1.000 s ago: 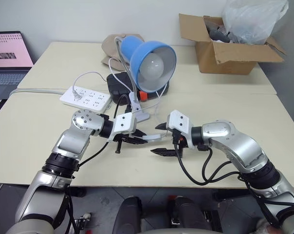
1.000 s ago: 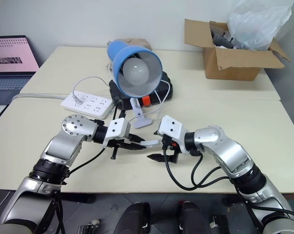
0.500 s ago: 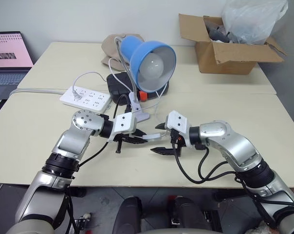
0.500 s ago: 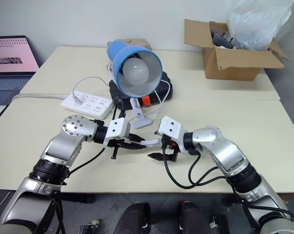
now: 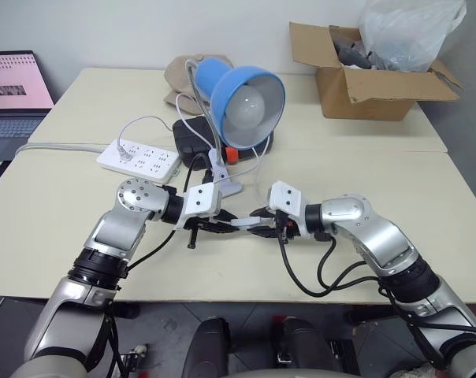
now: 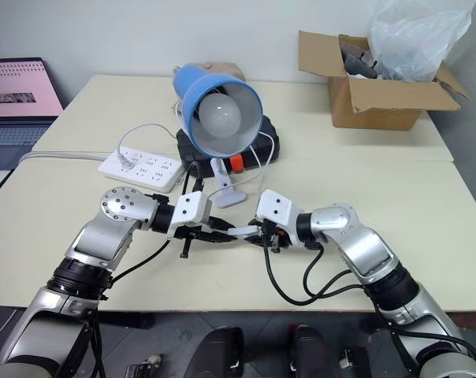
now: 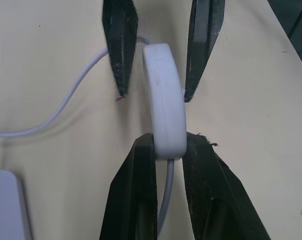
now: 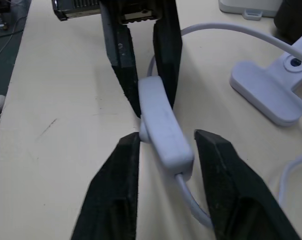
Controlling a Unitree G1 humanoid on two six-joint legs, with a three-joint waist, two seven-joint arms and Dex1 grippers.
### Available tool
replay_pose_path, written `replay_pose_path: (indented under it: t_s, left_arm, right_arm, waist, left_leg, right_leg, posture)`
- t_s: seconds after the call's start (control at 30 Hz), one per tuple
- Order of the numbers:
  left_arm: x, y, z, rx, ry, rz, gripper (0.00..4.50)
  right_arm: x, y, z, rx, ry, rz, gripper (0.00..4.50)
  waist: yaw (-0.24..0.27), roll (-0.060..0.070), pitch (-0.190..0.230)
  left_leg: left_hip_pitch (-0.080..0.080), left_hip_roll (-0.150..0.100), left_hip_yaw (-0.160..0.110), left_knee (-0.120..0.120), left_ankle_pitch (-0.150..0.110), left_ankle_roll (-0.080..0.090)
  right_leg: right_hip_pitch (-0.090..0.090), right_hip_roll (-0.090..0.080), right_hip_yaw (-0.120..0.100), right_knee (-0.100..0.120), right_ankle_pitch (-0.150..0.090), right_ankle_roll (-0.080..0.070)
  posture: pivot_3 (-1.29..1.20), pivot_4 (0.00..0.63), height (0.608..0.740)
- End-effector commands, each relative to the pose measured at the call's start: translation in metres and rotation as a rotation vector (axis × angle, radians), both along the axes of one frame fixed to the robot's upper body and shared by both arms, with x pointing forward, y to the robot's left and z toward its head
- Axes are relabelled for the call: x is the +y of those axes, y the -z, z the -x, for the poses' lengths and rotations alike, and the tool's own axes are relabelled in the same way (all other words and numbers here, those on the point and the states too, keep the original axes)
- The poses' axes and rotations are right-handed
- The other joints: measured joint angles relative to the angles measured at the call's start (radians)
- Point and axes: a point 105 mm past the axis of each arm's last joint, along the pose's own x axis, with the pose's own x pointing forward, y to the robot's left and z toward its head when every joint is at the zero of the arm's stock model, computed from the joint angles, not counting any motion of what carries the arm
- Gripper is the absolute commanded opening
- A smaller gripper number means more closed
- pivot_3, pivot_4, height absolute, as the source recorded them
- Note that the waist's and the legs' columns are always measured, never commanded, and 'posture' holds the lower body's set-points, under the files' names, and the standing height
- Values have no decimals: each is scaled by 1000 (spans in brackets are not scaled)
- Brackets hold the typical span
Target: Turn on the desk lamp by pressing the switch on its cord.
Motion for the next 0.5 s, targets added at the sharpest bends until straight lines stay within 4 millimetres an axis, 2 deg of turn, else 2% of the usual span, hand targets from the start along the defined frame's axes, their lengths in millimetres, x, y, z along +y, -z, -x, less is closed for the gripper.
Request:
replay_pose_path:
  t_s: [0.03,0.1,0.47,0.5]
  left_arm:
    - [-6,-12,1,-47,27,22,395]
    - [-6,-12,1,-48,28,21,395]
    - [-6,-13,2,-54,37,10,395]
    - [-6,-12,2,-58,40,1,395]
  right_arm:
    - [2,-7,-1,-49,-26,0,798]
    - [2,-7,0,-50,-34,0,663]
    - [10,-15,7,-19,-77,-62,573]
    - [10,-16,7,-20,-79,-72,914]
  waist:
    - [0,0,0]
    - [0,0,0]
    - [0,0,0]
    - [0,0,0]
  left_leg:
    - [0,0,0,0,0,0]
    - [0,0,0,0,0,0]
    - [0,0,0,0,0,0]
    - [0,0,0,0,0,0]
  right_leg:
    - [0,0,0,0,0,0]
    - [0,0,0,0,0,0]
    - [0,0,0,0,0,0]
    - [0,0,0,0,0,0]
  posture:
    - [0,150,740]
    - [0,150,740]
    - [0,150,740]
    - [0,150,740]
